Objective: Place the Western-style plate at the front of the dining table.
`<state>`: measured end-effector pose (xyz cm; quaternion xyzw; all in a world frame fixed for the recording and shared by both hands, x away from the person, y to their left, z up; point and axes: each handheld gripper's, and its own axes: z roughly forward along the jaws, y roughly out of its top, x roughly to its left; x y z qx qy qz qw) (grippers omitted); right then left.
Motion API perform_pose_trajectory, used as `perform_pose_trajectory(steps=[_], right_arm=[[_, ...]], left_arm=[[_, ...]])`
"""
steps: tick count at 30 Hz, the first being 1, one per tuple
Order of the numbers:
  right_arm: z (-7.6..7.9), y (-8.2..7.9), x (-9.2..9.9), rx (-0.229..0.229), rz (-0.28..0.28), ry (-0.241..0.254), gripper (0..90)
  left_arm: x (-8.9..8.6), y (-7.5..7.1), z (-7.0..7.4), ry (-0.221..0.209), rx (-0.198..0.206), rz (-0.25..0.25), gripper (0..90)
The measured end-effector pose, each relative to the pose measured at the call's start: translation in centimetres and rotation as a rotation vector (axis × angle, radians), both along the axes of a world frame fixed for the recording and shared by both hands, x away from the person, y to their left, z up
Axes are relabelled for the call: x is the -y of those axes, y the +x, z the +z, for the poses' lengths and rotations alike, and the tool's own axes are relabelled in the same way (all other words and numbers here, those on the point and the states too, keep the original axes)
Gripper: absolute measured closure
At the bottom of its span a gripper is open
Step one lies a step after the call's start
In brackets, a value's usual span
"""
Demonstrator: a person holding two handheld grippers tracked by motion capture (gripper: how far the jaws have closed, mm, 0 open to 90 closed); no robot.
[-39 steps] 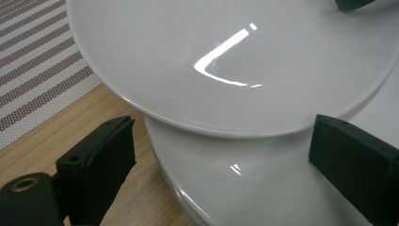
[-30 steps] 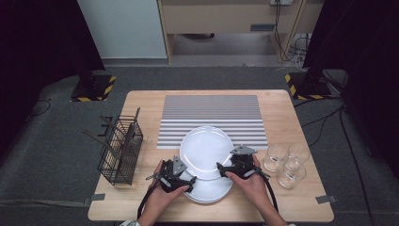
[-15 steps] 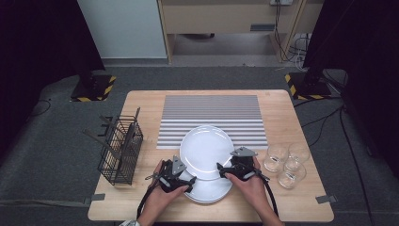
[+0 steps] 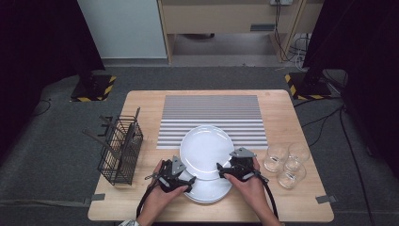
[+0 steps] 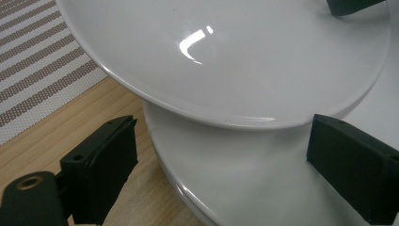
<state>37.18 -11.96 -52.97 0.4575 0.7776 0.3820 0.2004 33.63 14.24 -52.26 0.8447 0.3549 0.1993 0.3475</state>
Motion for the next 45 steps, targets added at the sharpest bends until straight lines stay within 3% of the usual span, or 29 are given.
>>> perform_pose_trajectory(steps=[14, 21, 33, 37, 45], right_arm=[[0.0, 0.0, 0.0, 0.004, -0.002, 0.0, 9.4], [0.0, 0.0, 0.0, 0.0, -0.004, 0.003, 9.4], [-0.1, 0.1, 0.1, -0.006, 0.0, 0.008, 9.4], [-0.1, 0.0, 0.1, -0.001, -0.003, 0.006, 9.4], [-0.1, 0.0, 0.1, -0.002, -0.004, 0.012, 9.3]], left_arm=[[-0.5, 0.1, 0.9, -0.033, 0.049, 0.012, 7.9], [-1.0, 0.8, 1.3, -0.047, 0.068, 0.048, 8.1], [-0.8, 3.2, 0.8, -0.099, 0.052, 0.096, 9.2], [-0.7, 3.4, 0.5, -0.089, 0.035, 0.097, 9.5], [-1.1, 3.7, 0.4, -0.119, -0.007, 0.101, 9.7]])
